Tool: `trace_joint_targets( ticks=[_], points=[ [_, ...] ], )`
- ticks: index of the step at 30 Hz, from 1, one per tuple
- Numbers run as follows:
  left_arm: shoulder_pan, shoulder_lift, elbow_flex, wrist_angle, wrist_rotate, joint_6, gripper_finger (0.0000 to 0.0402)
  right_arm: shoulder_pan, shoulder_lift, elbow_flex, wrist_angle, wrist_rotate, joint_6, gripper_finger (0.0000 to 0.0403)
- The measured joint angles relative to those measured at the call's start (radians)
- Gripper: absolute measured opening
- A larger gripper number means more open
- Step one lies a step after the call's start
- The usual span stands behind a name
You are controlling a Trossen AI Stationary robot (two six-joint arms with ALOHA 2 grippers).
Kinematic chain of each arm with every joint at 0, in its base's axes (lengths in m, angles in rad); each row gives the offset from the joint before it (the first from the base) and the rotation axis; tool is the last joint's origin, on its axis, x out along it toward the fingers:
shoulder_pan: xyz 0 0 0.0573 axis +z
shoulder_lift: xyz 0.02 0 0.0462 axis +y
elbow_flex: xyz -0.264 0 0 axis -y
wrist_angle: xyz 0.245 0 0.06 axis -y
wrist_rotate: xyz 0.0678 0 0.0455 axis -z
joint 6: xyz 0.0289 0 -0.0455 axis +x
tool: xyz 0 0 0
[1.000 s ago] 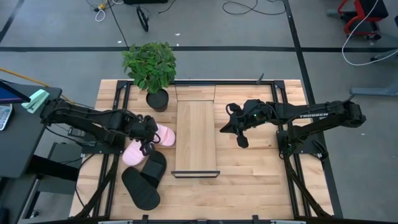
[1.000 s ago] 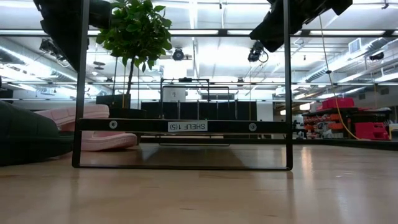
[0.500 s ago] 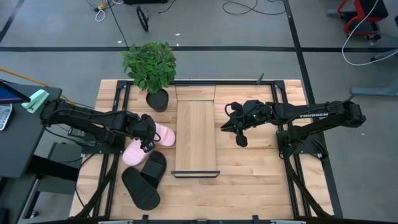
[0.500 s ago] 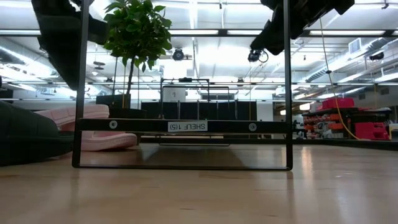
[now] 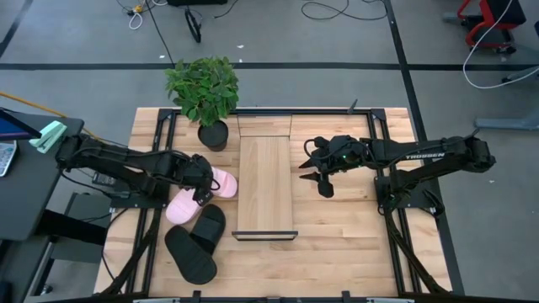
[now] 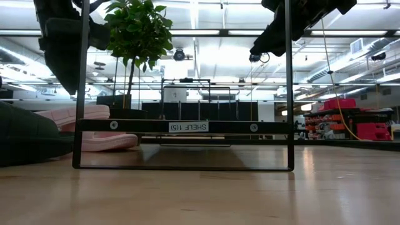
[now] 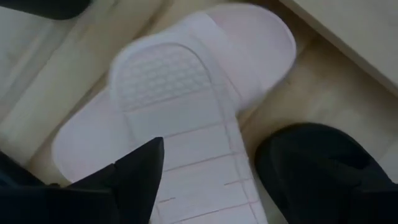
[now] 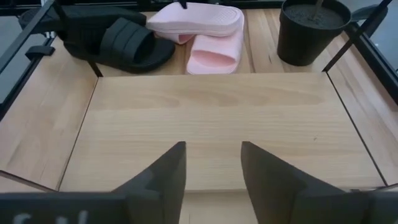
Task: Pick and place slides into the shelf
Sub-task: Put the bottom black slipper on the shelf
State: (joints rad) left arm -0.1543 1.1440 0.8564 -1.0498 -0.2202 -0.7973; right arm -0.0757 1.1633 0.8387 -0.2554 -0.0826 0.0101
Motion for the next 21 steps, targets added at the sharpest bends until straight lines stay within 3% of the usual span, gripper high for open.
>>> trace_joint_targets(
  ticks=[21],
  points=[
    [-0.126,0.199,0.0,-0.004,0.023,-0.022,0.0301,0.0,0.0,0.0,0.001,0.004,0.014,0.0172]
  ],
)
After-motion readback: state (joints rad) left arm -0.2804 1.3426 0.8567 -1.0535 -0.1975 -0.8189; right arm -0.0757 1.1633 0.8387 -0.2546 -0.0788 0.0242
